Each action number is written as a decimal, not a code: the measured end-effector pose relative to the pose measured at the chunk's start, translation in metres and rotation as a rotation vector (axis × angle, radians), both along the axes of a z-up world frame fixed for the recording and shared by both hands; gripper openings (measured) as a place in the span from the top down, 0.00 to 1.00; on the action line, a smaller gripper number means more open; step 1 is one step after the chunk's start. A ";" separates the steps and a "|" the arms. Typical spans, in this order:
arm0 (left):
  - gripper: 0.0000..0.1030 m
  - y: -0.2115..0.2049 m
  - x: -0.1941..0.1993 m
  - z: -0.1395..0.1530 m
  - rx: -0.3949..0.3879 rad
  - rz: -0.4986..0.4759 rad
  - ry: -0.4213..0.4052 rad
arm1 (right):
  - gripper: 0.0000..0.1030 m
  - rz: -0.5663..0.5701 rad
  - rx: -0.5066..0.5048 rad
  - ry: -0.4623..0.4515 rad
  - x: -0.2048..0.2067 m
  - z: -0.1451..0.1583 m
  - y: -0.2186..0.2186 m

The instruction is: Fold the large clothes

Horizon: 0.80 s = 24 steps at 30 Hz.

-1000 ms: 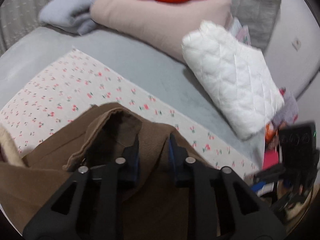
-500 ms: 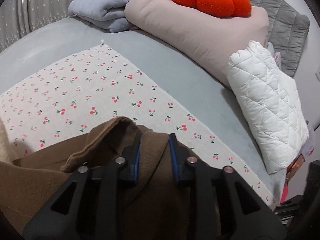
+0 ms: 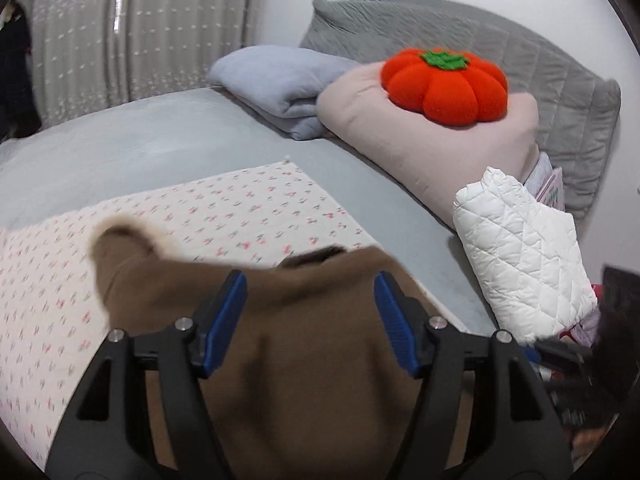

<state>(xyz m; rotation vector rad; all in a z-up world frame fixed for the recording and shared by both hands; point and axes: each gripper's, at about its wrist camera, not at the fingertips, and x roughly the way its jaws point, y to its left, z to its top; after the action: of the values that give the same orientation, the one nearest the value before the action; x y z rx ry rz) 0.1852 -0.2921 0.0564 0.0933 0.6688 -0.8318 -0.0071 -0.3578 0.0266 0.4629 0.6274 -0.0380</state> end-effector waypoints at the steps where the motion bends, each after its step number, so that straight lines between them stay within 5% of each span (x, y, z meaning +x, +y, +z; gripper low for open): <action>1: 0.35 0.016 -0.005 -0.005 -0.009 0.008 0.013 | 0.68 0.011 -0.020 -0.001 0.009 0.001 0.004; 5: 0.35 0.054 -0.025 -0.033 -0.032 0.013 0.082 | 0.70 0.021 -0.047 0.017 0.034 -0.011 0.005; 8: 0.35 0.079 -0.035 -0.064 -0.033 0.033 0.159 | 0.79 -0.025 -0.097 0.115 0.047 -0.036 -0.003; 10: 0.34 0.103 -0.040 -0.065 -0.129 0.050 0.178 | 0.76 -0.051 -0.112 0.186 0.052 -0.056 -0.013; 13: 0.21 0.122 -0.031 -0.054 -0.166 0.122 0.234 | 0.65 -0.058 0.001 0.157 0.040 -0.054 -0.028; 15: 0.12 0.135 -0.021 -0.056 -0.242 0.116 0.282 | 0.36 -0.052 0.060 0.138 0.025 -0.049 -0.037; 17: 0.11 0.143 -0.008 -0.071 -0.270 0.119 0.370 | 0.26 -0.035 0.165 0.133 0.015 -0.055 -0.049; 22: 0.11 0.136 0.026 -0.143 -0.343 0.106 0.739 | 0.21 0.050 0.520 0.238 0.025 -0.105 -0.074; 24: 0.11 0.128 0.028 -0.161 -0.389 0.079 0.815 | 0.21 0.089 0.628 0.216 0.024 -0.119 -0.078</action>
<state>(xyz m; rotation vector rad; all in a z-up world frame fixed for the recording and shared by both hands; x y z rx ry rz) 0.2128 -0.1642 -0.1046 -0.6526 1.2438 -0.9033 0.0164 -0.4358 -0.0929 1.0464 0.8724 0.2024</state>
